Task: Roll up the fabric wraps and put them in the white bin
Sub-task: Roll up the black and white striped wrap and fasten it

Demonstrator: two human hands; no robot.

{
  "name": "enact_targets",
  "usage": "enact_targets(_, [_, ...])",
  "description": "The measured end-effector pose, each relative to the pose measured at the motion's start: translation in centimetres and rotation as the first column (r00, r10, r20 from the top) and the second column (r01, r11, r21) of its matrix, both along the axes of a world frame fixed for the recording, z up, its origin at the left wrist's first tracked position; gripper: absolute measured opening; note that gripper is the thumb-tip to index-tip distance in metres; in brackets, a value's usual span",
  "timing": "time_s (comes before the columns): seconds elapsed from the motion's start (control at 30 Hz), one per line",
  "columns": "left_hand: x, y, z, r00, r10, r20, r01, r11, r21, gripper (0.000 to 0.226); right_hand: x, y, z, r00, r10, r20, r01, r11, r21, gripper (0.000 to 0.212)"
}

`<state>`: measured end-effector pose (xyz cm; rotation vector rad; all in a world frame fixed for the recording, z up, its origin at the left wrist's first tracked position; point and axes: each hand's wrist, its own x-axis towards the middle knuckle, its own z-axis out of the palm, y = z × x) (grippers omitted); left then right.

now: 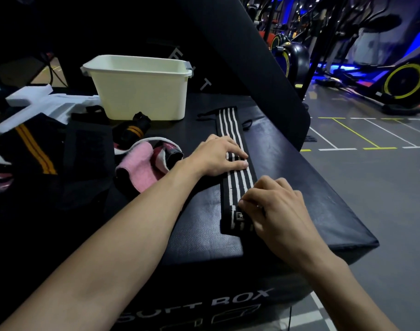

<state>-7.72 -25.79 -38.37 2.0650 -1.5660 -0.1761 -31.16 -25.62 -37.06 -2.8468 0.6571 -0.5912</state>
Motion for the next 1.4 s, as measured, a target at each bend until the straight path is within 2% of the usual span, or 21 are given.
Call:
enact_targets(0.1, [-0.1, -0.1, -0.1, 1.000, 0.002, 0.030, -0.003, 1.000, 0.014, 0.036, 0.4, 0.5, 0.1, 0.999, -0.011, 0.053, 0.016, 0.996, -0.091, 0.002])
enact_targets(0.2, [-0.3, 0.0, 0.1, 0.996, 0.058, 0.065, -0.062, 0.997, 0.047, 0.037, 0.4, 1.0, -0.4, 0.992, -0.034, 0.119, 0.053, 0.986, -0.160, 0.015])
enact_targets(0.33, [-0.5, 0.3, 0.7, 0.997, 0.055, 0.046, -0.057, 0.998, 0.032, 0.041, -0.8, 1.0, -1.3, 0.966, 0.111, 0.232, -0.055, 0.970, -0.235, 0.010])
enact_targets(0.43, [-0.7, 0.4, 0.8, 0.999, 0.028, 0.034, -0.031, 0.996, 0.087, 0.038, -1.9, 0.4, -1.8, 0.960, 0.190, 0.203, -0.154, 0.971, -0.182, 0.022])
enact_targets(0.57, [-0.7, 0.0, 0.7, 0.999, 0.015, 0.041, -0.022, 0.986, 0.166, 0.037, -2.1, -0.4, -2.2, 0.970, 0.185, 0.161, -0.172, 0.981, -0.089, 0.035])
enact_targets(0.8, [0.0, -0.2, 0.3, 0.998, 0.016, 0.064, -0.020, 0.997, 0.076, 0.031, -1.2, -0.7, -0.9, 0.977, 0.187, 0.105, -0.175, 0.978, -0.116, 0.026])
enact_targets(0.97, [0.5, 0.1, 0.1, 1.000, 0.000, 0.027, -0.001, 1.000, 0.026, 0.024, -2.0, -0.5, 0.3, 0.974, 0.227, -0.017, -0.224, 0.970, 0.092, 0.021])
enact_targets(1.1, [0.5, 0.1, 0.2, 1.000, -0.014, -0.006, 0.015, 1.000, 0.004, 0.022, -2.1, -0.7, 0.4, 0.969, 0.240, 0.053, -0.246, 0.956, 0.158, 0.012])
enact_targets(1.2, [0.4, 0.0, 0.0, 1.000, -0.012, -0.006, 0.012, 1.000, -0.008, 0.018, -1.6, -0.6, -0.3, 0.975, 0.198, 0.097, -0.208, 0.973, 0.101, 0.009])
enact_targets(1.4, [0.2, -0.2, -0.2, 1.000, 0.003, 0.006, -0.003, 0.999, -0.043, 0.016, -0.6, -0.3, -1.4, 0.990, 0.077, 0.119, -0.068, 0.995, -0.080, 0.035])
